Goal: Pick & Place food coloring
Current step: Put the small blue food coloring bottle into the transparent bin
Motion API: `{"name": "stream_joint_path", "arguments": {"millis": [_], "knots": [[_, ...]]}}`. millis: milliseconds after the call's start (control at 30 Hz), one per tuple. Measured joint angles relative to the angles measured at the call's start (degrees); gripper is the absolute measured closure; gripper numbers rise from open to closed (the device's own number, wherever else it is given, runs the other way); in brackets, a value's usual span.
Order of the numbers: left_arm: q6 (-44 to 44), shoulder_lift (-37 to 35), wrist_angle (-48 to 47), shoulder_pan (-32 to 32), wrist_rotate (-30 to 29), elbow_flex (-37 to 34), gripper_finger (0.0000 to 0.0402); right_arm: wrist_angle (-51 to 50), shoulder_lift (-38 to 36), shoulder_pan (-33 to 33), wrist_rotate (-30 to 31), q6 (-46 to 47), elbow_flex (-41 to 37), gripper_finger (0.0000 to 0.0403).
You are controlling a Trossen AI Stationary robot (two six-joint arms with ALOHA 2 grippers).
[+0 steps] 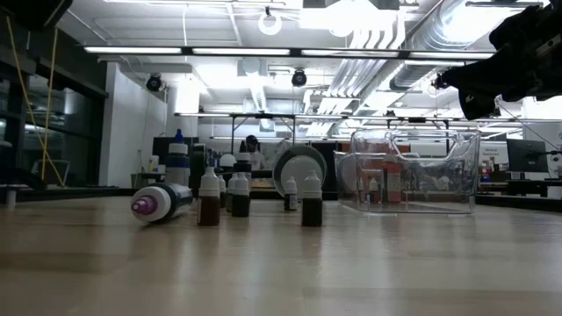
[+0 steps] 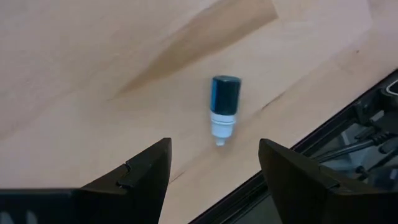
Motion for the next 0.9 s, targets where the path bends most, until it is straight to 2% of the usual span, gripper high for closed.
{"name": "stream_joint_path", "arguments": {"millis": [633,900], "knots": [[5.18,1.98,2.73,1.95,0.31,0.0,0.0163,-0.02,-0.02,0.02,0.0,0.0,0.0,0.0402],[6.48,4.89,5.89,1.92,4.65,0.0,0.0163,0.0,0.01,0.01,0.0,0.0,0.0,0.0402]]}}
